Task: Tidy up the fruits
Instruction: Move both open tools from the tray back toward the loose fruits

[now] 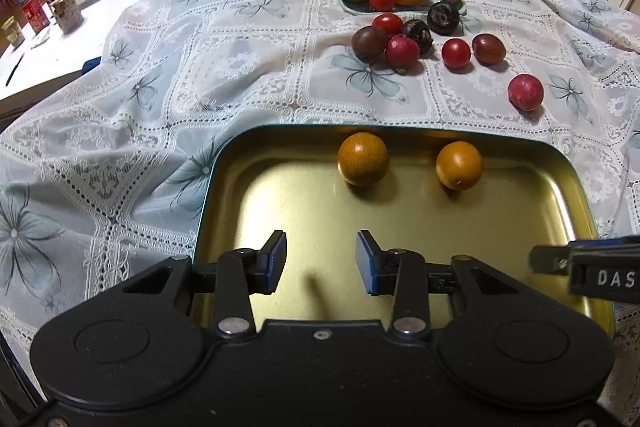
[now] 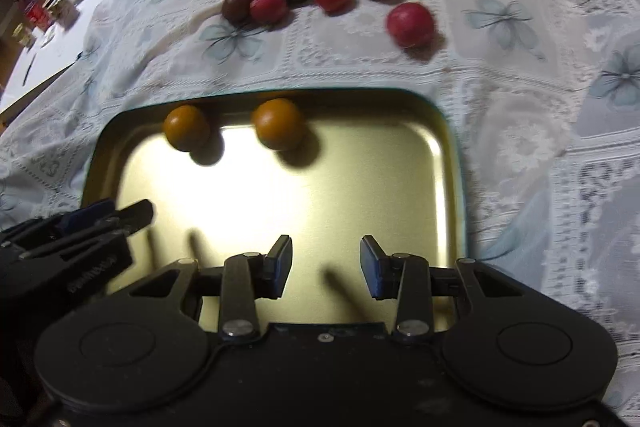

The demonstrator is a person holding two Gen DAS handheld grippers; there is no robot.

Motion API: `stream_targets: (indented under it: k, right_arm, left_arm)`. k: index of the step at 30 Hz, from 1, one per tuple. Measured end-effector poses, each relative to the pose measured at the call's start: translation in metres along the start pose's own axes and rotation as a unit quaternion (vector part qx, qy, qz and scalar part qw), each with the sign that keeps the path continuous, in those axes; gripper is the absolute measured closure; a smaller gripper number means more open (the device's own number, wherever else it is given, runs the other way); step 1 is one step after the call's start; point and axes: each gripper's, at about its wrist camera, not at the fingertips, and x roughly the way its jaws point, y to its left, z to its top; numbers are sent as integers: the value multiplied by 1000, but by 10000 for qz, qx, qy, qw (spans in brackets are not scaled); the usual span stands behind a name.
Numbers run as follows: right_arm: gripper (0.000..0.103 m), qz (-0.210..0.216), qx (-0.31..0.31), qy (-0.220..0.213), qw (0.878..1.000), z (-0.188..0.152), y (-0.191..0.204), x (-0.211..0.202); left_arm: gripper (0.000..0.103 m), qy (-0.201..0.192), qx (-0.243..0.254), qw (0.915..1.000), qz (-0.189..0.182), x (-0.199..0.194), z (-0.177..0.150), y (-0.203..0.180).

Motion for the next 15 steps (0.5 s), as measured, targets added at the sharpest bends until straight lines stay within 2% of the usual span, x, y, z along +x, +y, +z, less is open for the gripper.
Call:
stream_targets:
  k: [5,10,15]
  right_arm:
    - [62,-351,-25,-439,9984,1,-14,-8]
    - [62,-286,-68,-560,9980,12,-26,-16]
    - [62,-586,-75,-860,9945,30,-34,-18]
  left_arm:
    - [56,17,30,9999,-137,-1,9,1]
    - [57,-34,-55,9998,-178,0,25,5]
    - [57,-101,-86,9997,-200,2,42,8]
